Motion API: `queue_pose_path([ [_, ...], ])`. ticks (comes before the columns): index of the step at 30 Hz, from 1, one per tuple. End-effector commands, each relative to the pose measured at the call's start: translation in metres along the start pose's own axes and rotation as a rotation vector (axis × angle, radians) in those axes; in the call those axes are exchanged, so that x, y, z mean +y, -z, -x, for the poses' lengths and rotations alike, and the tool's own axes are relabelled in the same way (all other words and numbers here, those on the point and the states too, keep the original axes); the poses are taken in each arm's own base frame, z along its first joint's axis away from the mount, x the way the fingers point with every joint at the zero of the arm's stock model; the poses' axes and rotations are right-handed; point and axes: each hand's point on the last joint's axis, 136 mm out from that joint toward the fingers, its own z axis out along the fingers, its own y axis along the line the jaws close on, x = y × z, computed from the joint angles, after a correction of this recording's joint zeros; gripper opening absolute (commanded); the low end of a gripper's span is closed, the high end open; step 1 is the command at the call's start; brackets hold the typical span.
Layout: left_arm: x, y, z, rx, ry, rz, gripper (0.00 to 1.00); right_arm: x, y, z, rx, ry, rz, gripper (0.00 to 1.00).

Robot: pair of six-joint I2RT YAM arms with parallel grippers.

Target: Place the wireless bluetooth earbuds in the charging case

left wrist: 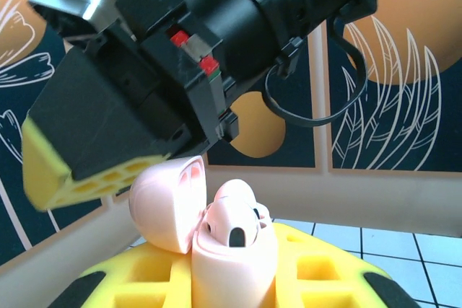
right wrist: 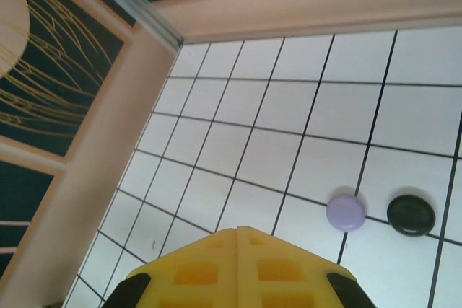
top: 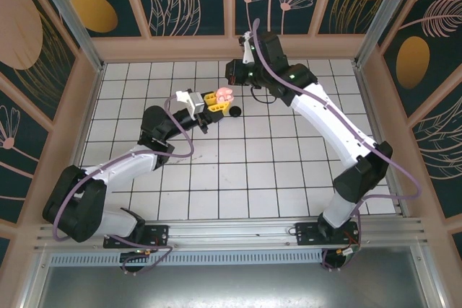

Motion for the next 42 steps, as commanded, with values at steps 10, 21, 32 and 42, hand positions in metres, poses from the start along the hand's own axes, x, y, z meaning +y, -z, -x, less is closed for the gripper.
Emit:
queue_pose_path([
  [10,0.001,-0.011,-0.003,0.015,0.017,-0.029,0.0,0.035,0.019,-0.053,0.161,0.089,0.085,0.0],
  [21,0.017,-0.013,-0.003,0.004,0.087,0.057,0.0,-0.013,0.09,-0.025,-0.108,-0.087,-0.056,0.04],
  [32,0.039,-0.003,-0.109,0.218,0.686,0.256,0.0,-0.117,0.086,-0.074,-0.135,-0.237,-0.289,0.2],
  [42,0.046,-0.01,-0.184,0.295,0.978,0.354,0.0,-0.151,0.07,-0.111,-0.099,-0.259,-0.375,0.28],
])
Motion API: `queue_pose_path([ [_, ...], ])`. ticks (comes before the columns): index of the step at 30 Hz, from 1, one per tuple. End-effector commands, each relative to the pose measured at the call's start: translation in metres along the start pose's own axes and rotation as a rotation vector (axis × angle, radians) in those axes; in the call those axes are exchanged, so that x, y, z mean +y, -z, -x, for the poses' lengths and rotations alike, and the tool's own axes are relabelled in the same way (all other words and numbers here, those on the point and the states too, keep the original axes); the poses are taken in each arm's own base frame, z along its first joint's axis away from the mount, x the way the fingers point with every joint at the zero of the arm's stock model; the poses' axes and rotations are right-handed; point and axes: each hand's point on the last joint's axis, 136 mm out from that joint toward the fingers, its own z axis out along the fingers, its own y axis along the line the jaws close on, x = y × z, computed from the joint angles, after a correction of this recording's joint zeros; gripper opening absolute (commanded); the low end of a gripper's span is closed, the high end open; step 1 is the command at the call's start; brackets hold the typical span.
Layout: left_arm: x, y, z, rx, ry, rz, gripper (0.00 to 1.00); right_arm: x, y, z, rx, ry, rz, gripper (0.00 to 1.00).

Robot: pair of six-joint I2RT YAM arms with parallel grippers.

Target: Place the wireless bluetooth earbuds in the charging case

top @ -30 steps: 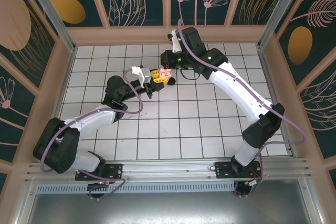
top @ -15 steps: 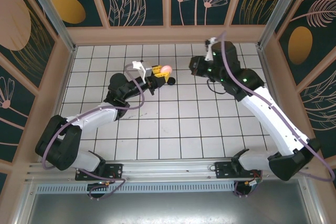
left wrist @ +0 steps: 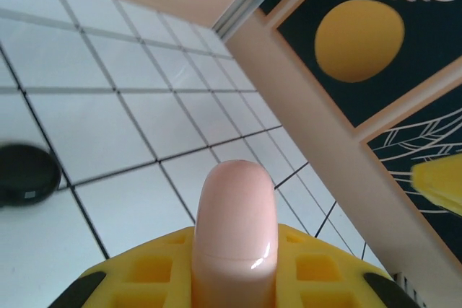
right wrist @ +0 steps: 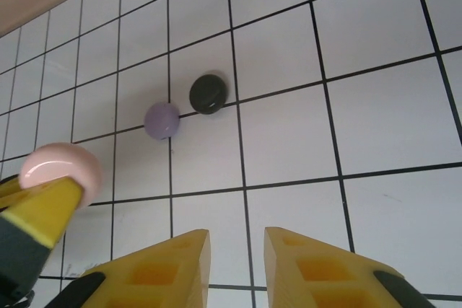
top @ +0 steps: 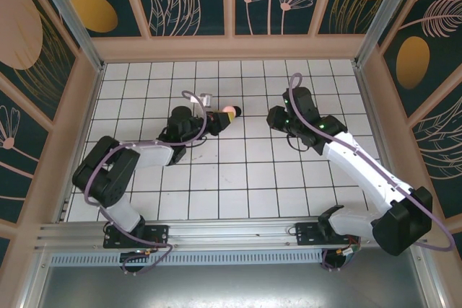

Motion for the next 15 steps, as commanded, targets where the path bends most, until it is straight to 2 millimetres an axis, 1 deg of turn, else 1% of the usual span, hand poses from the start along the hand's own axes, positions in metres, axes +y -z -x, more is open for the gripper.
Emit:
queue_pose_path([
  [1,0.003,-0.023,0.001,0.004,0.108,-0.009,0.0,-0.001,0.005,0.014,-0.081,-0.023,0.001,0.28],
  [3,0.008,-0.04,-0.006,0.029,0.139,0.005,0.0,-0.004,0.004,0.013,-0.082,-0.021,-0.01,0.33],
  [4,0.01,-0.047,-0.008,0.037,0.15,0.011,0.0,-0.012,0.003,0.019,-0.095,-0.036,-0.028,0.34],
  [5,0.012,-0.056,-0.011,0.046,0.163,0.019,0.0,-0.016,0.004,0.021,-0.1,-0.041,-0.036,0.35],
  [9,0.017,-0.09,-0.014,0.059,0.199,0.046,0.0,-0.023,0.006,0.024,-0.113,-0.053,-0.046,0.42],
  [15,0.034,-0.13,-0.024,0.088,0.239,0.152,0.0,-0.031,0.012,0.03,-0.132,-0.073,-0.056,0.46],
])
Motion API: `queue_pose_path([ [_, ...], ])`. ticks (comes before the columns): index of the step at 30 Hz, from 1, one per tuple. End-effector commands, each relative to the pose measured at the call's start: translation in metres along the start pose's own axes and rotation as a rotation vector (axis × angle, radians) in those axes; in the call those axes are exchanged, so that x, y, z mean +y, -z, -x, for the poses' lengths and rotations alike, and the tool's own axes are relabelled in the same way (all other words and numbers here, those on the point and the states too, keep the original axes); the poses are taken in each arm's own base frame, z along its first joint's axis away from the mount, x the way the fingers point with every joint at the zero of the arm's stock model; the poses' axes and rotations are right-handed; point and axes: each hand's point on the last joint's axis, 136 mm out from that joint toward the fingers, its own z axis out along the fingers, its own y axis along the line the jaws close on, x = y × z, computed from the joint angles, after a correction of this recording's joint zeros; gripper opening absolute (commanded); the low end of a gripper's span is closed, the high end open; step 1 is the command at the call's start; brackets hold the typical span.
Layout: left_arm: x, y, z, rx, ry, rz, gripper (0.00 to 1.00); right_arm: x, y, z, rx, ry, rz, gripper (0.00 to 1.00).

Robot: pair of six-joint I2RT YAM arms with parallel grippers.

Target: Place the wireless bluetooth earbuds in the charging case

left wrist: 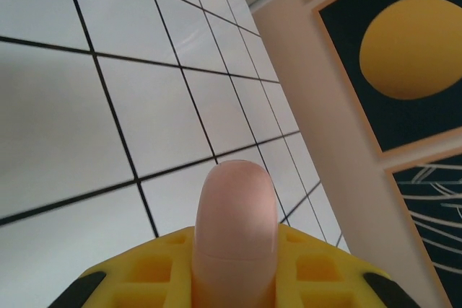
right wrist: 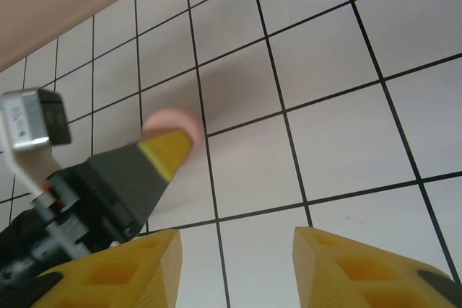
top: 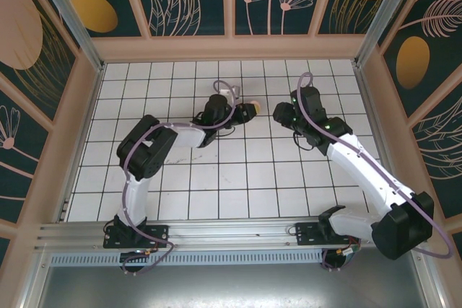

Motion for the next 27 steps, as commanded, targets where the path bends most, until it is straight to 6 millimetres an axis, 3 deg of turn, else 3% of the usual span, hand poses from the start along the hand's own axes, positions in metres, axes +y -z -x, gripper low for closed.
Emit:
queue_pose_path([
  [1,0.018,-0.02,-0.004,0.009,0.056,0.101,0.0,-0.004,0.009,0.011,-0.05,-0.02,0.0,0.47],
  [6,0.03,-0.041,-0.006,0.02,0.081,0.162,0.01,-0.007,0.014,0.017,-0.066,-0.027,-0.002,0.48],
  [14,0.054,-0.063,-0.026,0.11,0.053,0.309,0.02,-0.008,0.016,0.019,-0.075,-0.038,0.004,0.49],
  [27,0.084,-0.06,-0.037,0.162,-0.031,0.473,0.35,-0.005,0.022,0.025,-0.089,-0.038,0.015,0.49],
])
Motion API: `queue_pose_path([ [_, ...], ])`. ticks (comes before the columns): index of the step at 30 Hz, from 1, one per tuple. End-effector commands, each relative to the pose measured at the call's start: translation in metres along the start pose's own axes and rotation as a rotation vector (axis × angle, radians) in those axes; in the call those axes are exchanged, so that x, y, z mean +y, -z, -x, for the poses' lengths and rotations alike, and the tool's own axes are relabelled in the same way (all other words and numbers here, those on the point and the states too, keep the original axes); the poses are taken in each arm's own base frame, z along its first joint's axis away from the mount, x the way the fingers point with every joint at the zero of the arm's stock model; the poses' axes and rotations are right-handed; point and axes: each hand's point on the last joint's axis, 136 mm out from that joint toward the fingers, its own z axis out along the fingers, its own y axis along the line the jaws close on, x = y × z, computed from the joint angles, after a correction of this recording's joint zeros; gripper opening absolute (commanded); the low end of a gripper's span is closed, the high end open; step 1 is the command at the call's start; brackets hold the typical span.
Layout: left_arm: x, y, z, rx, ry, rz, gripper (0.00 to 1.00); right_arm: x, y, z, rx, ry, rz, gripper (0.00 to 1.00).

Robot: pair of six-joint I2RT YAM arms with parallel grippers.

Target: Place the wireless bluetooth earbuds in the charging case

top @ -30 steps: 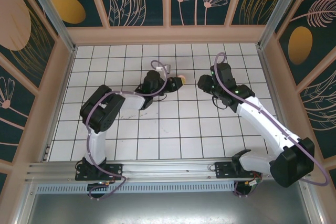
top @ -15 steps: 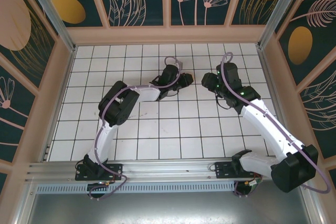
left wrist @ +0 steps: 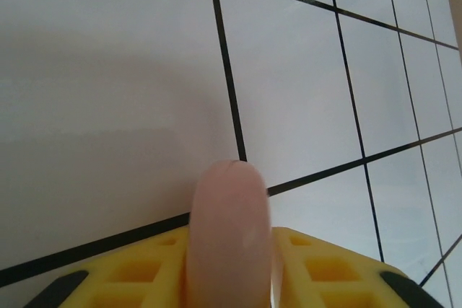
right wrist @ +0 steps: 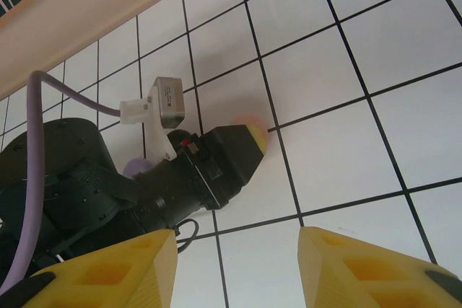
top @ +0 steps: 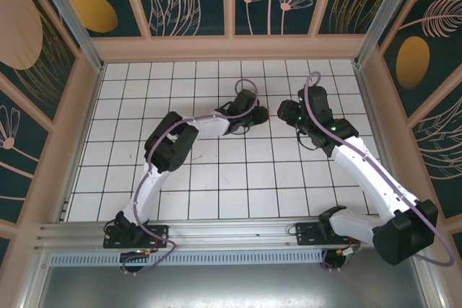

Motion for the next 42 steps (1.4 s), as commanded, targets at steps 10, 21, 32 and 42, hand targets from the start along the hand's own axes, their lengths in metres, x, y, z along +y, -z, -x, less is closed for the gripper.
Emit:
queue_pose_path([
  [10,0.001,0.015,0.015,-0.017,-0.121,0.1,0.81,0.005,0.015,0.021,-0.064,-0.015,0.021,0.49],
  [21,-0.069,0.091,0.075,-0.189,-0.199,0.004,0.99,0.003,0.029,0.038,-0.113,-0.021,0.014,0.77],
  [32,-0.108,0.251,0.131,-0.559,-0.357,0.008,0.99,-0.044,0.044,0.07,-0.301,-0.019,-0.161,0.99],
  [42,-0.056,0.369,0.131,-0.898,-0.548,0.231,0.99,-0.119,0.025,0.076,-0.429,-0.074,-0.354,0.99],
])
